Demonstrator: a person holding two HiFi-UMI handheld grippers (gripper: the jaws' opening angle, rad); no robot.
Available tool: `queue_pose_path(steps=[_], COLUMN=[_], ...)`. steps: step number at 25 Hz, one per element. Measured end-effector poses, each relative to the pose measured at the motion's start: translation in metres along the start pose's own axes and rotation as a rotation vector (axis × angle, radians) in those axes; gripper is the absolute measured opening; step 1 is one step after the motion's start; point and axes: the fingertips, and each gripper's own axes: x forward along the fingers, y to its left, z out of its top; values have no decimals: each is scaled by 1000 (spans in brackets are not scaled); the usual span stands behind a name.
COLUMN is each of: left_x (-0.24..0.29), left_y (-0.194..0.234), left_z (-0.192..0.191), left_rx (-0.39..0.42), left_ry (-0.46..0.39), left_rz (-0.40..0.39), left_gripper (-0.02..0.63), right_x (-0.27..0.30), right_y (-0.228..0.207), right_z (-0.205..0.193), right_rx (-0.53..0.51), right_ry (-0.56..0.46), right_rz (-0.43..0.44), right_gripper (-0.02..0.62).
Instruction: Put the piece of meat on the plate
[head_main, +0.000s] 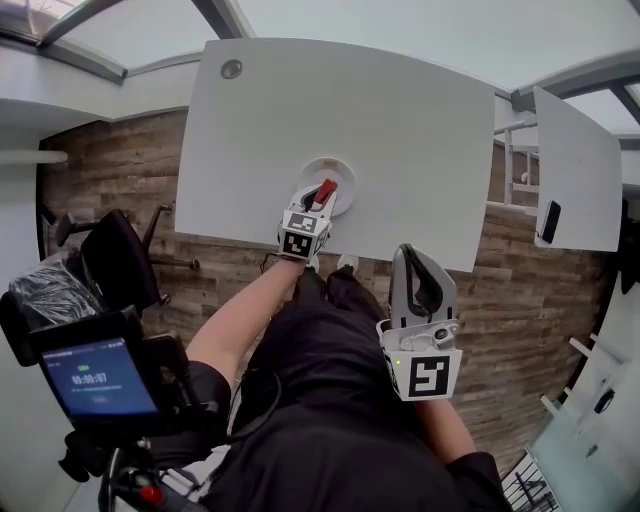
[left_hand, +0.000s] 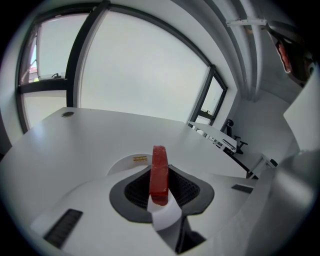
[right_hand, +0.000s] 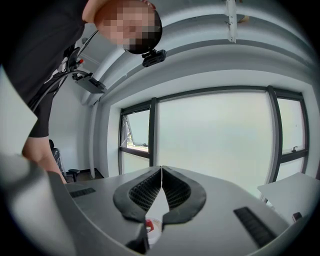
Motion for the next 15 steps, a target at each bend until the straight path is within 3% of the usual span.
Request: queue_pose_path(steps=[15], left_x=[7], left_y=[0], left_z=[-14], left_rx=[-13], left_ry=[33], left_rz=[-29], left_gripper=[97], right_x=[-15], right_y=[3], right_z=[0], right_rx=[-2], right_ry=[21], right_rz=[-31], right_gripper=[8])
